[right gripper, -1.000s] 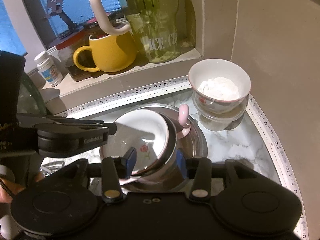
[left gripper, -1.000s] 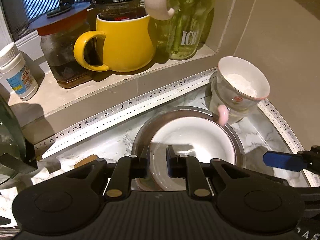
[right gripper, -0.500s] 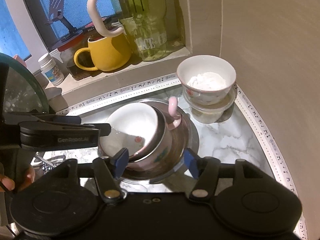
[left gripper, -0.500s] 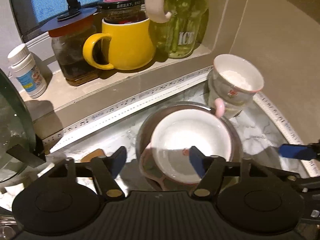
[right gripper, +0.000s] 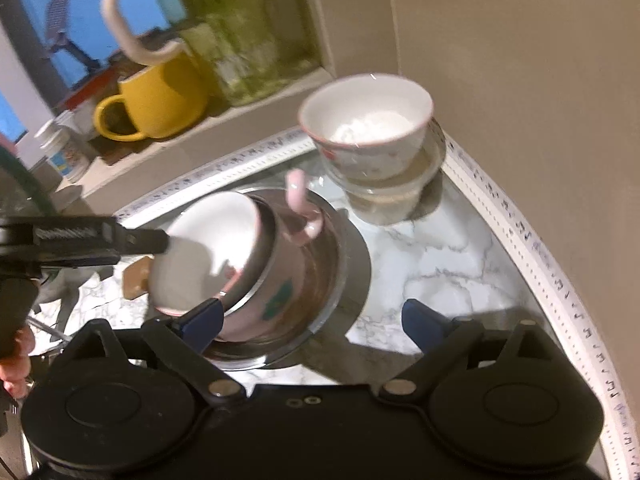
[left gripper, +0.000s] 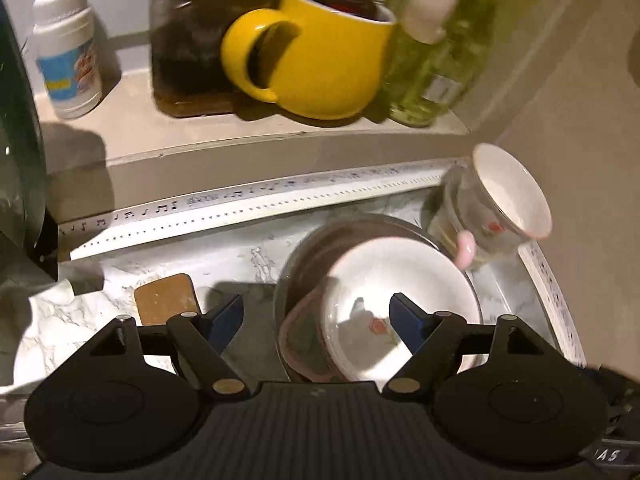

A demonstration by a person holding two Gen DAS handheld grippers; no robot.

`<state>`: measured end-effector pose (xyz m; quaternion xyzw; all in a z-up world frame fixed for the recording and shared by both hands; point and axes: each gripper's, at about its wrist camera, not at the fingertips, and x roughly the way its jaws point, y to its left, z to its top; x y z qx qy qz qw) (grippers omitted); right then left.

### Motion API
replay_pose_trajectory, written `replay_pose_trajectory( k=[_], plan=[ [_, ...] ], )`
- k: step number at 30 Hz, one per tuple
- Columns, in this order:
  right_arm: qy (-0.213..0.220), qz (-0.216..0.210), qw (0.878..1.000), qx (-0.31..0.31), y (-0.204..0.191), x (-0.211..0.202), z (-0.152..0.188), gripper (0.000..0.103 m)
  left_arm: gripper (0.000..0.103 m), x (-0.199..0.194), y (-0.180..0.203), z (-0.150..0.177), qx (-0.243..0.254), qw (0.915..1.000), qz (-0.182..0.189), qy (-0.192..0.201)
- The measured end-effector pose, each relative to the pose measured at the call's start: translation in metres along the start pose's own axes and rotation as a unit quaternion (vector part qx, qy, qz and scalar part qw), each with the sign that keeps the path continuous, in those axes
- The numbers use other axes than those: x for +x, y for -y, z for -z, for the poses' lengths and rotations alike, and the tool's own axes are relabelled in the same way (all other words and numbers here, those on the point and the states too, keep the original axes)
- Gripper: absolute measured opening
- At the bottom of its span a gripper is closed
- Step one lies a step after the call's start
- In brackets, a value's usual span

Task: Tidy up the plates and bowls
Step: 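Close both grippers on the rim of the pink-handled pot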

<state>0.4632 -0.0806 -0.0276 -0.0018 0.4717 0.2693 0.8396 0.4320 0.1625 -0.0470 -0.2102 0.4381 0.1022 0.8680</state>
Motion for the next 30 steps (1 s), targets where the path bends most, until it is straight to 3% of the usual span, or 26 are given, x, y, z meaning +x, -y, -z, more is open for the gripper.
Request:
replay_pose_trajectory(
  k=[7, 12, 22, 25, 27, 30],
  plan=[
    [-0.021, 0.005, 1.000, 0.012, 0.014, 0.026, 0.000, 0.082, 0.079, 0.014, -0.017, 0.001, -0.040, 0.9988, -0.023, 0.014],
    [-0.037, 0.011, 0.999, 0.030, 0.022, 0.046, -0.001, 0.070, 0.079, 0.019, -0.027, 0.002, -0.066, 0.9975, -0.018, 0.019],
    [-0.058, -0.017, 0.997, 0.049, 0.020, 0.072, -0.004, 0.017, 0.065, 0.016, -0.028, -0.001, -0.071, 0.9971, -0.007, 0.027],
    [-0.057, -0.008, 0.998, 0.022, 0.011, 0.072, -0.004, 0.017, 0.064, 0.016, -0.032, -0.002, -0.080, 0.9964, -0.008, 0.028],
    [-0.055, -0.010, 0.998, 0.010, 0.010, 0.071, -0.003, 0.017, 0.052, 0.017, -0.033, -0.002, -0.081, 0.9964, -0.005, 0.023],
    [-0.056, -0.019, 0.998, 0.001, 0.012, 0.070, -0.001, 0.017, 0.050, 0.021, -0.034, -0.001, -0.084, 0.9964, 0.000, 0.015]
  ],
)
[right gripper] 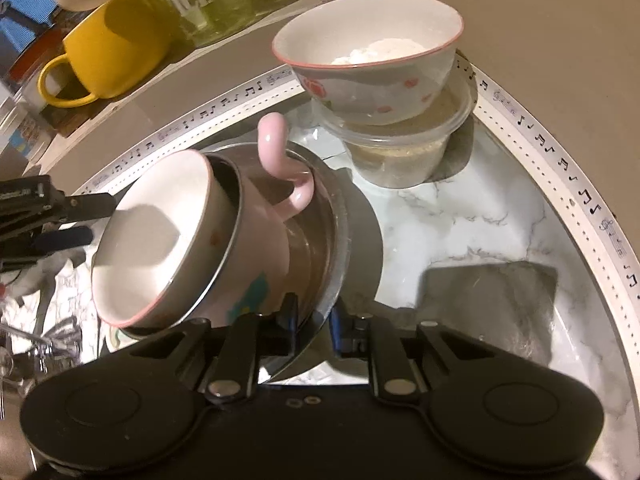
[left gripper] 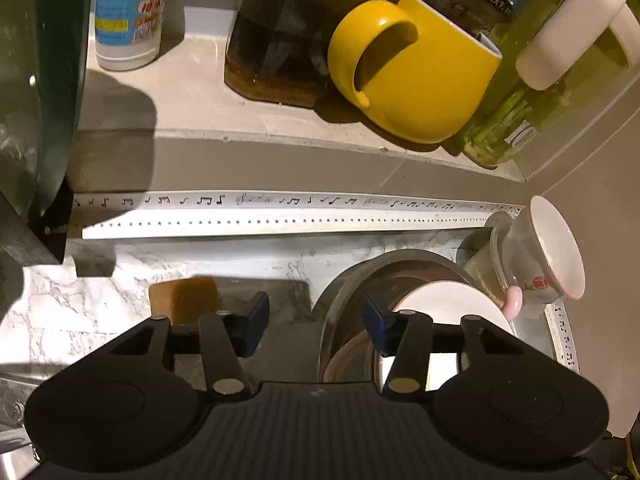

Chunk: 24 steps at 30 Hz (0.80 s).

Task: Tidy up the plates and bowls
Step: 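Close both grippers on the rim of the pink-handled pot, then lift the pot holding the bowl with both grippers and carry it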

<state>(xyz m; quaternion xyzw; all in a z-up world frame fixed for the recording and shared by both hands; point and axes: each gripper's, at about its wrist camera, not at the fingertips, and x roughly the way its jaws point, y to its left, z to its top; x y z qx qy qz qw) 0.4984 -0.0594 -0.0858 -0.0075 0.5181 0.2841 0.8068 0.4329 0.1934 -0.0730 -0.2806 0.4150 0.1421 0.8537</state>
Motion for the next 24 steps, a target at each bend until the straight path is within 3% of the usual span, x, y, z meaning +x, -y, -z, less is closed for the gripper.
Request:
replay_pose_trajectory(
  k=[5, 9, 12, 14, 24],
  plan=[
    [0.000, 0.000, 1.000, -0.022, 0.003, -0.004, 0.002, 0.017, 0.050, 0.010, 0.004, 0.002, 0.009, 0.9998, 0.012, -0.016],
    [-0.002, -0.003, 1.000, -0.024, 0.007, -0.007, 0.001, 0.017, 0.032, 0.024, 0.009, 0.004, 0.013, 0.9992, 0.010, -0.036],
    [-0.002, -0.003, 1.000, -0.020, 0.008, -0.007, 0.001, 0.017, 0.029, 0.032, 0.007, 0.005, -0.001, 0.9988, 0.020, -0.044],
    [-0.001, -0.003, 1.000, -0.017, 0.009, -0.007, 0.001, 0.017, 0.015, 0.036, 0.008, 0.005, -0.005, 0.9983, 0.037, -0.044],
    [0.000, 0.009, 1.000, -0.005, 0.007, -0.008, 0.002, 0.016, 0.014, 0.036, 0.015, 0.008, 0.003, 0.9987, 0.029, -0.042]
  ],
)
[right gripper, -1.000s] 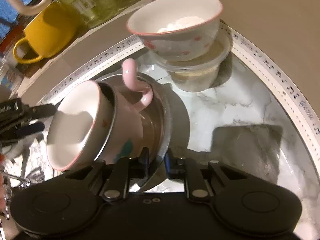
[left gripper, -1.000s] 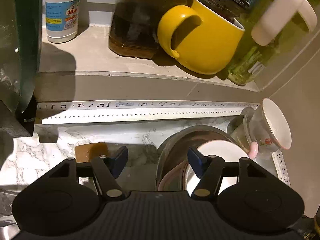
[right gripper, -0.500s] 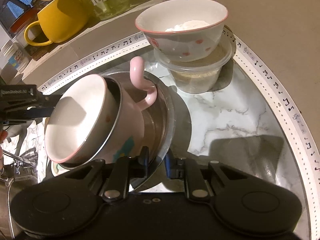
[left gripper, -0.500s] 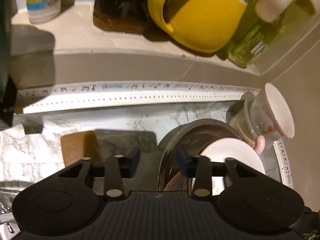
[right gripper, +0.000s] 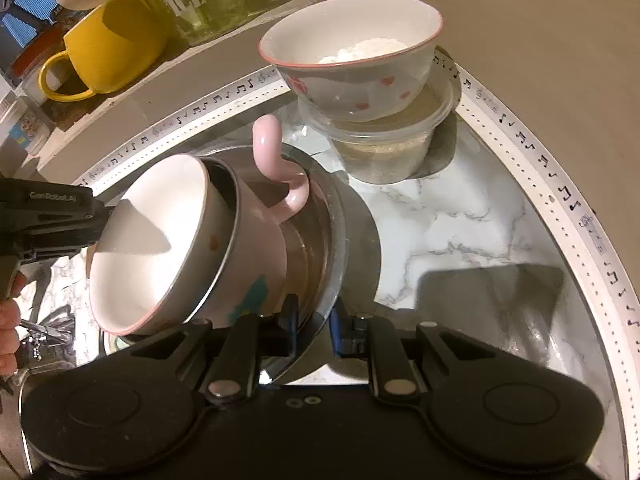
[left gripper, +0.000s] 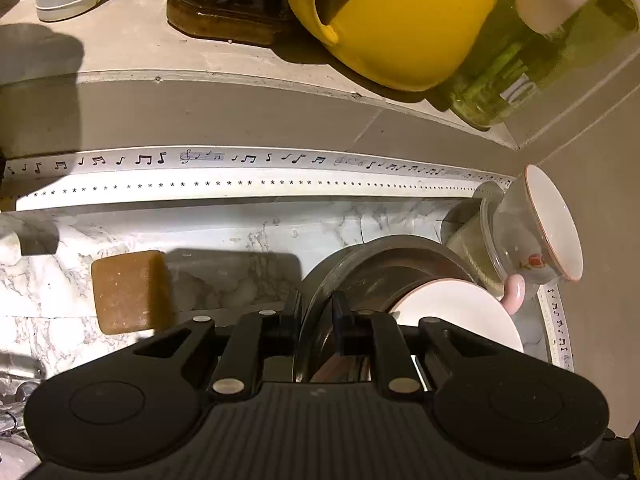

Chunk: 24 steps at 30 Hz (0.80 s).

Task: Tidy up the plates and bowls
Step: 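Lift the pot holding the bowl with both grippers and carry it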

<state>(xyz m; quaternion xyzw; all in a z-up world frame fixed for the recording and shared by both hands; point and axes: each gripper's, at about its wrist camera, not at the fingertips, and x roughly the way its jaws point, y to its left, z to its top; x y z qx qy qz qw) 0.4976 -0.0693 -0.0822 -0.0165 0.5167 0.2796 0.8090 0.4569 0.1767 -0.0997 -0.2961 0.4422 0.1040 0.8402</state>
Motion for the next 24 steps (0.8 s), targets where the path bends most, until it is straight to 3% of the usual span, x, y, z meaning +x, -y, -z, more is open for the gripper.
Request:
replay_pose_trajectory(
  k=[16, 24],
  plan=[
    [0.001, 0.022, 1.000, 0.008, 0.008, -0.027, 0.018, 0.015, 0.014, -0.022, 0.024, 0.034, 0.031, 0.9995, 0.008, -0.003],
    [0.015, 0.034, 0.999, 0.024, 0.022, -0.069, 0.041, 0.015, 0.014, -0.047, 0.055, 0.057, 0.067, 0.9975, 0.024, -0.006]
  ],
)
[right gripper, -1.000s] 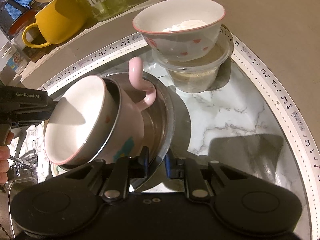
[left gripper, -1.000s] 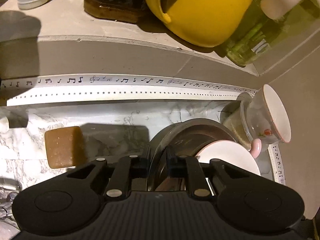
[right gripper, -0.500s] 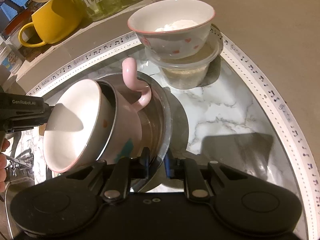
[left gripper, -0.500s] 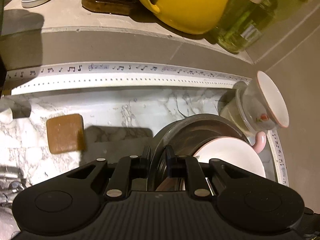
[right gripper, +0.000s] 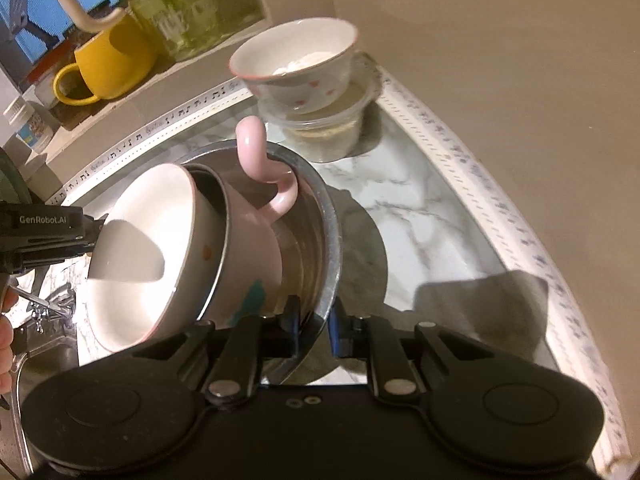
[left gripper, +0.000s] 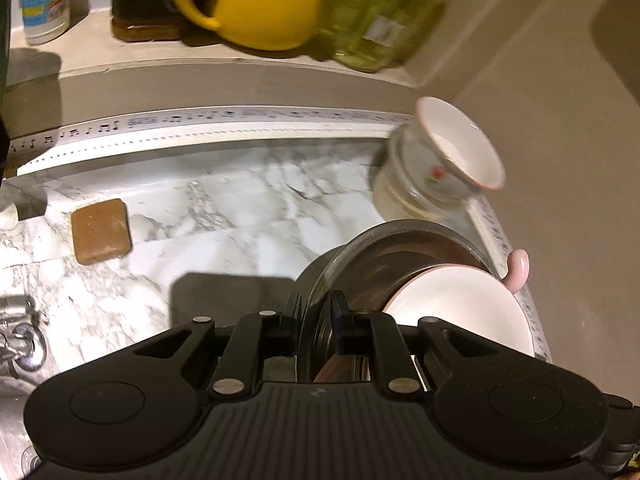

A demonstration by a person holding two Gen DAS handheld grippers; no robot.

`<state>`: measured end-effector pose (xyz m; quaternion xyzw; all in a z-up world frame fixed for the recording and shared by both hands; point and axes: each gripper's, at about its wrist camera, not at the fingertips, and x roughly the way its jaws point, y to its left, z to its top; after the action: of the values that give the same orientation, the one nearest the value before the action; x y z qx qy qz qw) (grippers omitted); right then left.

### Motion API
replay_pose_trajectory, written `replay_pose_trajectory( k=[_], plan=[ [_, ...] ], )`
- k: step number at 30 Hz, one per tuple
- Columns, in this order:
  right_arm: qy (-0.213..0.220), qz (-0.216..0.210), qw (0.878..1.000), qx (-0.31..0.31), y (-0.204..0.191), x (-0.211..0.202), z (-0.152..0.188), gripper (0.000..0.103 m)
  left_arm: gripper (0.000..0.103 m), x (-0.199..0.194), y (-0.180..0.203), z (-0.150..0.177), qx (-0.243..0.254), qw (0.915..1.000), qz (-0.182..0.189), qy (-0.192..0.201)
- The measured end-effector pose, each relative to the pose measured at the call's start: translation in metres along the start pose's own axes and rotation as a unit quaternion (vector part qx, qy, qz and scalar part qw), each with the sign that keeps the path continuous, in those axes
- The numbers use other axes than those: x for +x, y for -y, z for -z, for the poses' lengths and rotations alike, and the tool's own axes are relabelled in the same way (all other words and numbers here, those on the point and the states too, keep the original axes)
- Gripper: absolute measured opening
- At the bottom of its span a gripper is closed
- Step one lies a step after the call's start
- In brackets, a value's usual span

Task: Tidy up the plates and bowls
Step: 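Lift the pot holding the bowl with both grippers and carry it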

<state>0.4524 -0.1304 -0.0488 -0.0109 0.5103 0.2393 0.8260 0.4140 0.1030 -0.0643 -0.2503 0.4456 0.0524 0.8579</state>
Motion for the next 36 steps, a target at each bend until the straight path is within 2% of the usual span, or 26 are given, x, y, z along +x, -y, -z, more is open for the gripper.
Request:
replay_pose_trajectory(
  k=[11, 20, 28, 36],
  plan=[
    [0.018, 0.026, 0.999, 0.040, 0.034, -0.063, 0.048, 0.015, 0.014, -0.032, 0.054, 0.041, 0.056, 0.9980, 0.025, -0.017],
    [0.035, 0.053, 0.995, 0.082, 0.068, -0.110, 0.098, 0.015, 0.014, -0.050, 0.102, 0.083, 0.108, 0.9918, 0.055, -0.038],
    [0.040, 0.075, 0.988, 0.129, 0.106, -0.143, 0.148, 0.014, 0.014, -0.044, 0.144, 0.128, 0.154, 0.9828, 0.075, -0.069],
    [0.033, 0.086, 0.980, 0.177, 0.140, -0.151, 0.193, 0.013, 0.012, -0.020, 0.171, 0.169, 0.183, 0.9743, 0.077, -0.106]
  ],
)
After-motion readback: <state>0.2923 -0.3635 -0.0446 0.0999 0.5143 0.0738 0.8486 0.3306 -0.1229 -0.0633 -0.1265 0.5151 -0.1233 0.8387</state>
